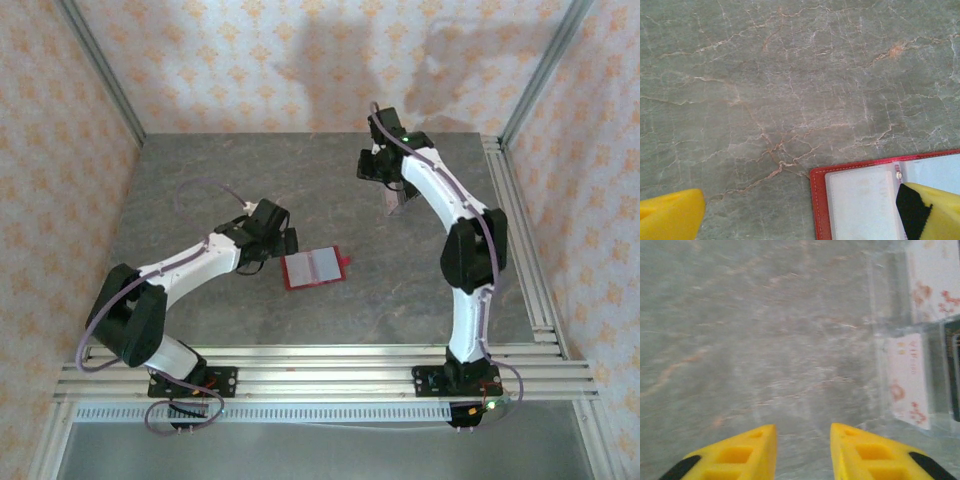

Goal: Put the credit cards into the card holder
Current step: Pick up the credit card from the storage box.

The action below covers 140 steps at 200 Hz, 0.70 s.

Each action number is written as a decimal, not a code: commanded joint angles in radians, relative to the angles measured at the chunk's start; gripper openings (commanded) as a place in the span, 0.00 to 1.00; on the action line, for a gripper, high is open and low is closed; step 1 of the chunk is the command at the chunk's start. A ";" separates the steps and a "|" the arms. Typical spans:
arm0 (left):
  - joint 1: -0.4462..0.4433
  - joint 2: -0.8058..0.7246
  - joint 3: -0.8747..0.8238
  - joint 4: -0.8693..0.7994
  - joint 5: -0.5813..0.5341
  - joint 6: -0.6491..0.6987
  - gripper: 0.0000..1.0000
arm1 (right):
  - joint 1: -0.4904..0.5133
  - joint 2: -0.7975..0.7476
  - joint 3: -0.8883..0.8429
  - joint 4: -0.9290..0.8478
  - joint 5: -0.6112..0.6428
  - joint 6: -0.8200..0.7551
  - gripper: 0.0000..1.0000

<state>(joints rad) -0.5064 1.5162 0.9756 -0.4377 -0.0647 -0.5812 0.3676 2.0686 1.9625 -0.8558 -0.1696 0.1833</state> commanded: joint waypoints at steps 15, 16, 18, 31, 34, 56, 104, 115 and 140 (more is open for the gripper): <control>0.007 0.030 0.057 -0.069 0.017 0.041 1.00 | -0.009 0.116 0.074 -0.191 0.259 -0.124 0.28; 0.008 0.031 0.057 -0.070 0.017 0.041 1.00 | -0.009 0.118 0.075 -0.191 0.262 -0.126 0.28; 0.008 0.031 0.057 -0.070 0.018 0.041 1.00 | -0.009 0.121 0.076 -0.190 0.269 -0.128 0.27; 0.007 0.033 0.054 -0.071 0.019 0.041 1.00 | -0.012 0.139 0.083 -0.187 0.306 -0.133 0.27; 0.007 0.033 0.053 -0.070 0.019 0.041 1.00 | -0.015 0.143 0.084 -0.189 0.311 -0.135 0.27; 0.008 0.036 0.048 -0.070 0.023 0.041 1.00 | -0.023 0.168 0.093 -0.184 0.332 -0.137 0.26; 0.007 0.042 0.048 -0.069 0.029 0.037 1.00 | -0.048 0.207 0.099 -0.184 0.339 -0.139 0.26; 0.007 0.044 0.048 -0.070 0.032 0.037 1.00 | -0.057 0.211 0.098 -0.182 0.332 -0.135 0.26; 0.007 0.047 0.047 -0.068 0.034 0.037 1.00 | -0.070 0.220 0.094 -0.167 0.303 -0.131 0.26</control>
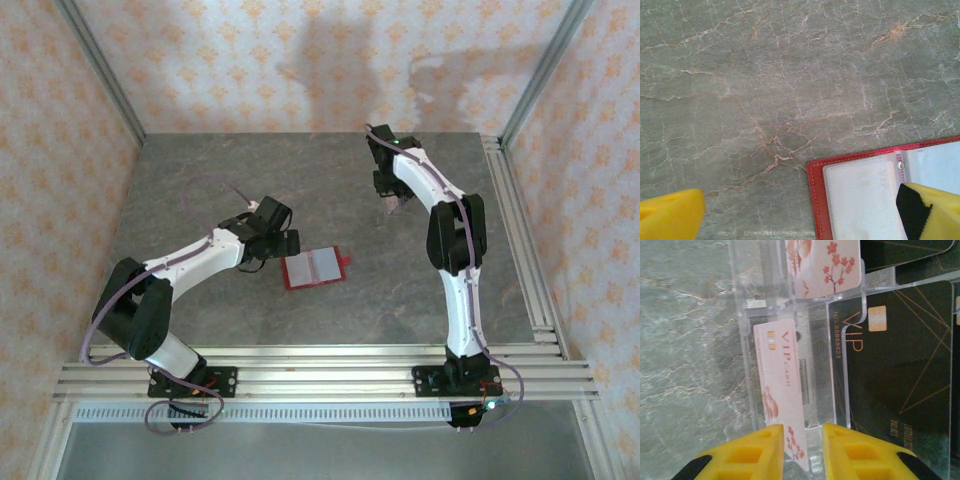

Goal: Put the credit cards into the card holder
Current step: Pick up the credit card from the storage box.

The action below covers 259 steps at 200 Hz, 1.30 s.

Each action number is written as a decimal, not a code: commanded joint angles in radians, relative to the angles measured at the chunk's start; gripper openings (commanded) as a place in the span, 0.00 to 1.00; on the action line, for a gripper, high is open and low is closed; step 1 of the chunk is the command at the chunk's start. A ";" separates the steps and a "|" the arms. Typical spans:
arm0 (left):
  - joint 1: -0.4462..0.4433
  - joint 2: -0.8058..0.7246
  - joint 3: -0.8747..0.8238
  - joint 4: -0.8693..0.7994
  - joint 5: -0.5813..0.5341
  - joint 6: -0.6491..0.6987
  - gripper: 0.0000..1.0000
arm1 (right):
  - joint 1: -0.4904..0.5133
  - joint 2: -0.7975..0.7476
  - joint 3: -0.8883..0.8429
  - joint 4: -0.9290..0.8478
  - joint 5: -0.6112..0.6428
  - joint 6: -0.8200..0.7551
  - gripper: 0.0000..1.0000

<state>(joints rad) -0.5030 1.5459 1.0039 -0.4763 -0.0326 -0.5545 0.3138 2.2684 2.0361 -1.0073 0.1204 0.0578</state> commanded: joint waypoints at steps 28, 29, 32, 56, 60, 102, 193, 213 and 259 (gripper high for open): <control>0.004 0.020 0.016 -0.027 0.004 0.010 1.00 | -0.018 0.040 0.032 -0.005 -0.026 -0.005 0.24; 0.004 0.020 0.016 -0.028 0.004 0.009 1.00 | -0.018 0.041 0.034 -0.006 -0.027 -0.005 0.24; 0.004 0.020 0.016 -0.027 0.004 0.009 1.00 | -0.018 0.044 0.037 -0.007 -0.032 -0.003 0.24; 0.004 0.019 0.012 -0.027 0.005 0.008 1.00 | -0.020 0.058 0.050 -0.005 -0.055 0.002 0.22; 0.003 0.018 0.011 -0.027 0.005 0.009 1.00 | -0.020 0.060 0.052 -0.004 -0.057 0.002 0.22; 0.004 0.014 0.005 -0.028 0.005 0.007 1.00 | -0.023 0.072 0.071 -0.005 -0.091 0.008 0.17; 0.002 0.023 0.007 -0.020 0.016 0.007 1.00 | -0.027 0.054 0.087 -0.001 -0.109 0.017 0.17; 0.003 0.023 0.006 -0.019 0.018 0.009 1.00 | -0.027 0.054 0.089 -0.001 -0.114 0.022 0.17; 0.003 0.023 0.001 -0.018 0.018 0.008 1.00 | -0.033 0.055 0.095 0.002 -0.127 0.028 0.16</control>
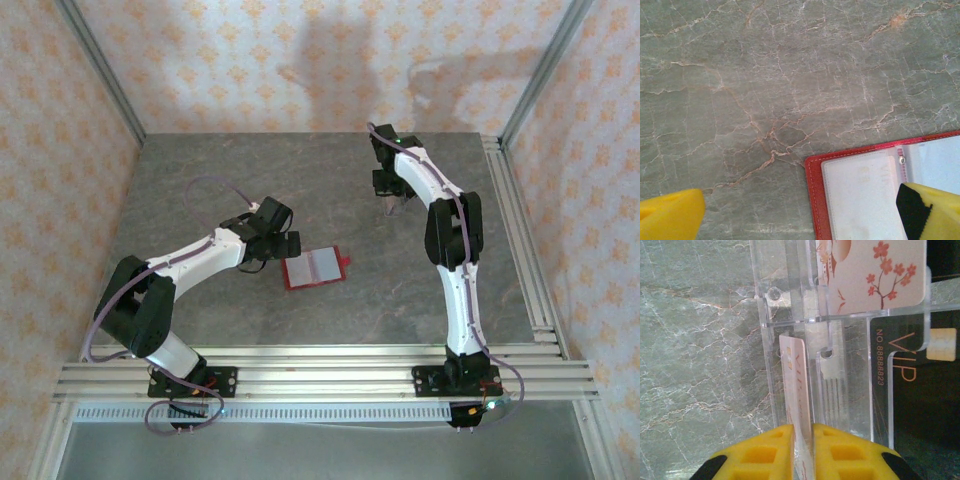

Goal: Put the credit cards into the card holder
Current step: Pick up the credit card from the storage box.

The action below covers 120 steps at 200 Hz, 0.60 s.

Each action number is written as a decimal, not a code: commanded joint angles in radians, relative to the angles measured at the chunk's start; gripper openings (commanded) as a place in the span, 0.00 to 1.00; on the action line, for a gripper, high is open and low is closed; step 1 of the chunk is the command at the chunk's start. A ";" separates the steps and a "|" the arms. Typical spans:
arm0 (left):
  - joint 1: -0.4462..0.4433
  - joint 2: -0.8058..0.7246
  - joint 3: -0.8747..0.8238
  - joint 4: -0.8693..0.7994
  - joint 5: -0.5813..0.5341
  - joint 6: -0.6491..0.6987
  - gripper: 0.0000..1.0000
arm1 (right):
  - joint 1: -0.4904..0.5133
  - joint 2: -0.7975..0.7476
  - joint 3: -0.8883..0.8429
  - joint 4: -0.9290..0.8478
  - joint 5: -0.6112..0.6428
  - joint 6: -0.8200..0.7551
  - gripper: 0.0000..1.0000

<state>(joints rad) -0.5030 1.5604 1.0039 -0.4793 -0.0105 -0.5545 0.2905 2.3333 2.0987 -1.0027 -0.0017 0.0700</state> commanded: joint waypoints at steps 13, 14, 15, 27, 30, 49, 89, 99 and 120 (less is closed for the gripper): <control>0.002 0.009 0.001 -0.015 -0.003 0.008 1.00 | -0.008 -0.005 0.032 -0.005 -0.007 0.014 0.15; 0.002 0.009 0.001 -0.016 -0.003 0.008 1.00 | -0.008 -0.005 0.033 -0.005 -0.007 0.014 0.15; 0.001 0.009 0.001 -0.015 -0.003 0.008 1.00 | -0.008 -0.005 0.032 -0.005 -0.007 0.014 0.15; 0.002 0.011 0.002 -0.015 -0.003 0.008 1.00 | -0.010 0.000 0.033 -0.008 -0.007 0.014 0.12; 0.002 0.010 0.002 -0.015 -0.003 0.008 1.00 | -0.010 0.000 0.032 -0.008 -0.007 0.014 0.12; 0.002 0.010 0.001 -0.014 -0.003 0.010 1.00 | -0.013 0.000 0.027 -0.007 -0.011 0.014 0.07; 0.003 0.013 0.005 -0.016 -0.001 0.011 1.00 | -0.019 -0.018 0.041 -0.014 -0.042 0.017 0.00; 0.002 0.013 0.008 -0.017 0.000 0.014 1.00 | -0.020 -0.029 0.044 -0.016 -0.054 0.018 0.00; 0.002 0.010 0.015 -0.026 -0.005 0.015 1.00 | -0.021 -0.063 0.048 -0.020 -0.078 0.021 0.00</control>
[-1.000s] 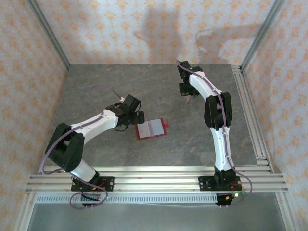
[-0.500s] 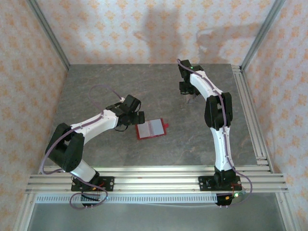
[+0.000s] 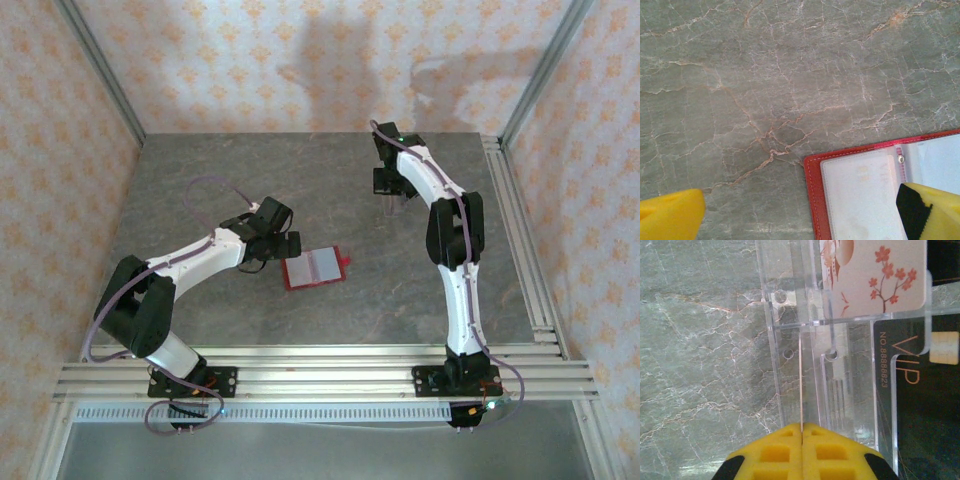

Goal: Put the credit cards into the card holder
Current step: Pick up the credit card from the storage box, then insert the credit card into the card slot.

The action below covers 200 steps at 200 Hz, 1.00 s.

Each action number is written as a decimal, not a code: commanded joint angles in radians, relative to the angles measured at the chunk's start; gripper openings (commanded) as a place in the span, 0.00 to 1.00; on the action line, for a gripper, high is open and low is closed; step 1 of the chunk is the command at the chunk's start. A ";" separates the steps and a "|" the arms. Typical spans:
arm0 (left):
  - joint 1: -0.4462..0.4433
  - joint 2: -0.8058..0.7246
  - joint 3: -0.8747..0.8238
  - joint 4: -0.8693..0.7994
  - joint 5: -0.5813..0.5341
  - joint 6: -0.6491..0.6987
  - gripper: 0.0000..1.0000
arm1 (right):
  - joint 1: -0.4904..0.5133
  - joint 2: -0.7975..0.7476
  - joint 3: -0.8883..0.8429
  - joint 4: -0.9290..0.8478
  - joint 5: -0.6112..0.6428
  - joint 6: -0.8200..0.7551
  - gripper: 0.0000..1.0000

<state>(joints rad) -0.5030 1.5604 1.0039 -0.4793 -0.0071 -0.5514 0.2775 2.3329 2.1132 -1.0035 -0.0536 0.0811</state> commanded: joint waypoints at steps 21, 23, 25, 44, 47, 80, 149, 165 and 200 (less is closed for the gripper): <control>0.002 0.004 0.020 -0.044 -0.009 0.011 1.00 | -0.009 -0.111 0.033 -0.019 -0.056 0.018 0.00; 0.003 0.003 0.021 -0.046 -0.009 0.011 1.00 | -0.009 -0.118 0.031 -0.018 -0.060 0.020 0.00; 0.002 0.002 0.020 -0.047 -0.010 0.011 1.00 | -0.008 -0.122 0.031 -0.019 -0.062 0.021 0.00; -0.002 -0.012 0.011 -0.063 -0.003 0.044 1.00 | -0.008 -0.177 0.010 -0.006 -0.105 0.036 0.00; -0.004 -0.015 0.009 -0.065 -0.004 0.044 1.00 | -0.009 -0.188 0.004 -0.001 -0.114 0.039 0.00; -0.047 -0.039 -0.029 -0.090 -0.027 0.043 1.00 | -0.006 -0.328 -0.140 0.096 -0.229 0.087 0.00; -0.094 -0.064 -0.172 -0.045 -0.099 -0.058 1.00 | 0.093 -0.690 -0.789 0.558 -0.514 0.230 0.00; -0.094 -0.080 -0.193 -0.035 -0.114 -0.069 1.00 | 0.139 -0.747 -0.939 0.682 -0.563 0.277 0.00; -0.092 -0.075 -0.200 -0.026 -0.128 -0.080 1.00 | 0.268 -0.800 -1.174 0.927 -0.583 0.340 0.00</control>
<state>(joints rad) -0.5957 1.4982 0.8146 -0.5129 -0.0811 -0.6041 0.4824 1.5818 1.0325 -0.3286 -0.5858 0.3500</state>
